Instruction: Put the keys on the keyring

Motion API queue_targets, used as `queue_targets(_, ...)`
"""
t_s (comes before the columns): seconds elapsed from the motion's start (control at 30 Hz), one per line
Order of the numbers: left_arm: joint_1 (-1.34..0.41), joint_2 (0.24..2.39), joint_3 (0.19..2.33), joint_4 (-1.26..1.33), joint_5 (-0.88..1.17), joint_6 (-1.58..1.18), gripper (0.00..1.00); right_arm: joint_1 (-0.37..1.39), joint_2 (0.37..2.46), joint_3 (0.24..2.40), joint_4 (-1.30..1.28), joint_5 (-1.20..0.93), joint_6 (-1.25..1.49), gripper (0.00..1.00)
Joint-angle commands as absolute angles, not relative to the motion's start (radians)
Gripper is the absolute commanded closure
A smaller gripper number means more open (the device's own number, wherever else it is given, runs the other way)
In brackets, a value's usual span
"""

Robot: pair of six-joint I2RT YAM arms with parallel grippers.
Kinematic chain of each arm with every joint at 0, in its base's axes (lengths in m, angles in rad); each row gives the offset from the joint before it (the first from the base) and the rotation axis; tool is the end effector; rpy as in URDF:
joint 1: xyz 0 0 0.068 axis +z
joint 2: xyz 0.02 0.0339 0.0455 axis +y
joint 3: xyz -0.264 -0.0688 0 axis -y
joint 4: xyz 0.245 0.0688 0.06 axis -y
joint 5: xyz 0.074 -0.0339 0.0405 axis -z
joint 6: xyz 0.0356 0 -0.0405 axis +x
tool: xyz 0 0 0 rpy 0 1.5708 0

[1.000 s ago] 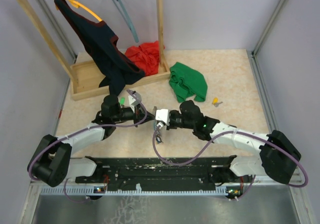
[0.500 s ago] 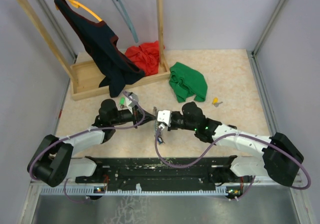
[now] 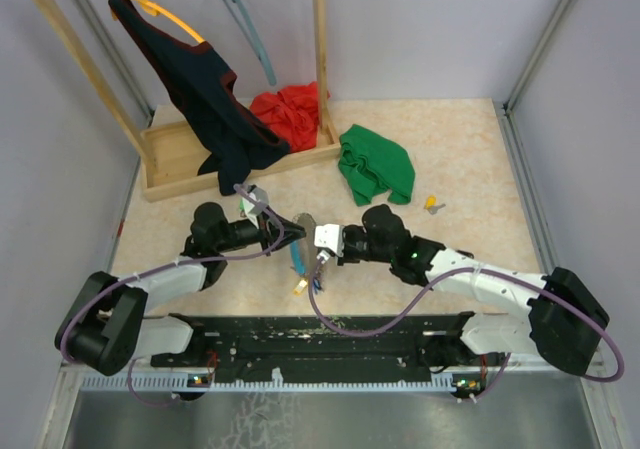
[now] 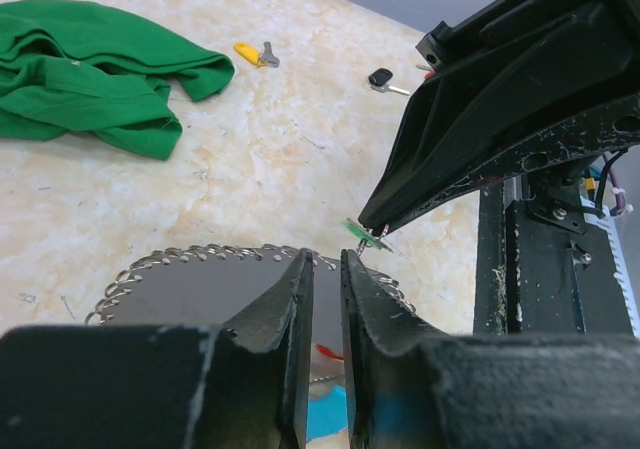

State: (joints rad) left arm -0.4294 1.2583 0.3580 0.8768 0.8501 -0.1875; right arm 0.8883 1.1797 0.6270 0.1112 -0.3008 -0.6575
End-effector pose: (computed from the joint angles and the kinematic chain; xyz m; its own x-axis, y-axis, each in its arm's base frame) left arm 0.2030 -0.1224 0.2077 -0.1995 -0.0439 -0.9789 0.9369 0.2841 -0.2037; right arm 0.1539 0.2061 0.2339 0.3429 -0.5036 -0.7930 -0.8851 0.1096 -0.4523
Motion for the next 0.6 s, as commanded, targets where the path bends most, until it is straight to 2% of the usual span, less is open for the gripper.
queue_targets(0.0,-0.422,1.245,0.346,0.936,0.896,-0.171,0.76,0.897,1.149,0.714,0.134,-0.307,-0.679,1.00)
queue_targets(0.2,-0.422,1.267,0.356,0.934,0.979,-0.105,0.69,0.898,1.154,0.736,0.099,-0.315,-0.695,1.00)
queue_targets(0.4,-0.431,1.314,0.395,0.893,1.042,-0.034,0.68,0.898,1.154,0.752,0.073,-0.326,-0.701,1.00)
queue_targets(0.43,-0.434,1.322,0.406,0.857,1.041,-0.013,0.59,0.897,1.154,0.753,0.072,-0.330,-0.702,1.00)
queue_targets(0.47,-0.440,1.327,0.419,0.827,1.041,0.013,0.55,0.898,1.154,0.753,0.071,-0.333,-0.703,1.00)
queue_targets(0.57,-0.458,1.339,0.451,0.749,1.023,0.081,0.53,0.897,1.158,0.754,0.070,-0.336,-0.703,1.00)
